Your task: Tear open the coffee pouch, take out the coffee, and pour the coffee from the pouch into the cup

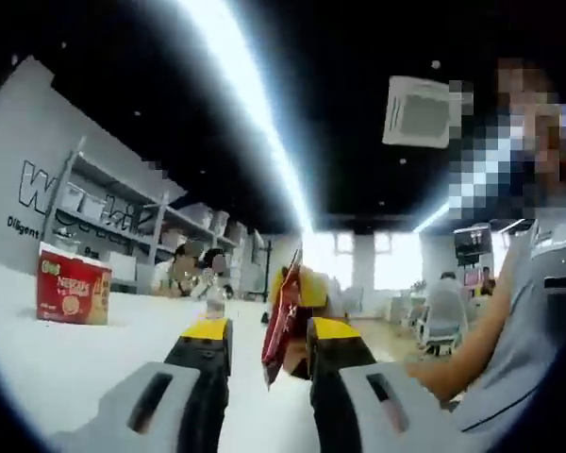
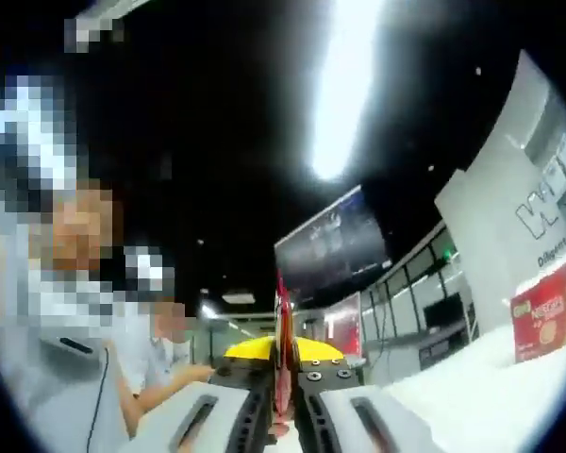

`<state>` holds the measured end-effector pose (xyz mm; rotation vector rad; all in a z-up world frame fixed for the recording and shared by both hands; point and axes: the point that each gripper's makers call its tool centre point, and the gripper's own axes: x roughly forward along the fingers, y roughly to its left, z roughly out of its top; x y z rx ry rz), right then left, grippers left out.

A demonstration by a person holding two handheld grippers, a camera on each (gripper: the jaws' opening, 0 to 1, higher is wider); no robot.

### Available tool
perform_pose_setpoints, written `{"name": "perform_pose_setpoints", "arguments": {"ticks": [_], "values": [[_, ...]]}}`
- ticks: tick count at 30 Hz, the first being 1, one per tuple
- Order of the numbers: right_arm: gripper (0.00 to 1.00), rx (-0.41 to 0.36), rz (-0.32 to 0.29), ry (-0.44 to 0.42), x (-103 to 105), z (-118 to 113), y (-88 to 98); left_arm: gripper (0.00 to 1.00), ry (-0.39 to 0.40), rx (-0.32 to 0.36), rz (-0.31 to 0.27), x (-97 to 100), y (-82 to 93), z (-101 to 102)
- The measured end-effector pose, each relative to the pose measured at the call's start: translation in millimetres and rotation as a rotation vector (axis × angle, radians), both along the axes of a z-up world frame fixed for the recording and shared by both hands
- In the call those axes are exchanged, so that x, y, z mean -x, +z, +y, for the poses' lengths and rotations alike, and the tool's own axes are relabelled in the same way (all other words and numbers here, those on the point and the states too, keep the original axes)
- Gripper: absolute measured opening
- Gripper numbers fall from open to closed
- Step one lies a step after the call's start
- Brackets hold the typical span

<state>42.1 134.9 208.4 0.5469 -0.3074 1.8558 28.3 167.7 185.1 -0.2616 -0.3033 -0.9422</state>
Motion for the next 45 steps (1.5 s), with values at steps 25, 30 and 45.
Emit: {"name": "perform_pose_setpoints", "arguments": {"ticks": [25,30,45], "values": [[0.07,-0.110,0.131,0.126,21.1,2.5,-2.3,0.13,-0.014,-0.099,-0.005,5.3,-10.0,-21.7],[0.07,-0.074,0.085,0.096,27.9,6.1,-5.7,0.12,-0.025,-0.105,0.062,5.5,-14.0,-20.6],[0.27,0.568,-0.496,-0.015,22.2,-4.2,-64.5,0.12,0.064,-0.535,0.192,1.6,-75.3,-15.5]]}}
